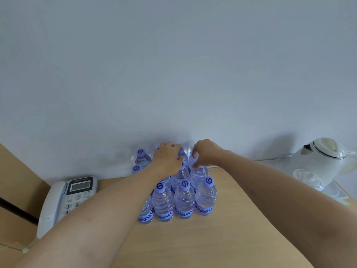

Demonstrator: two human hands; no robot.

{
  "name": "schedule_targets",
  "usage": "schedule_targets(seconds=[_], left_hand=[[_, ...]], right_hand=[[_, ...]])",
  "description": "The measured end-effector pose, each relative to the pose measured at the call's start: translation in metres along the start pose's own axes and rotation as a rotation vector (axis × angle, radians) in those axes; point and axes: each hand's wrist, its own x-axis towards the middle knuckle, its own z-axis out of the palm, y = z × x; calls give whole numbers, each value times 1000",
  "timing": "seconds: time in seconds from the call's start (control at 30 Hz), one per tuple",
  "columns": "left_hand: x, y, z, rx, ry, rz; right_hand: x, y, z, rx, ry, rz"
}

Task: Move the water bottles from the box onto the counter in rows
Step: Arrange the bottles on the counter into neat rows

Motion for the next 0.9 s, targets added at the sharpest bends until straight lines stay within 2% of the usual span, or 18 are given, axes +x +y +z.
schedule_targets(seconds=[0.1,0.17,0.4,0.5,0.7,0.9], left_hand=[[1,-4,-3,15,15,-8],[2,-5,-5,23,10,-16],[5,-10,-5,14,-3,-30],[8,-11,-5,26,8,-30],[11,-9,-4,36,20,-31],[12,-6,-5,34,18,-19]], right_hand=[[9,-2,-8,34,168,54],[16,-2,-10,31,223,91],[27,-1,0,5,215,144],[24,-2,2,-38,139,121],[9,-10,-5,-79,-149,50],[5,-11,-10,-53,-147,33]])
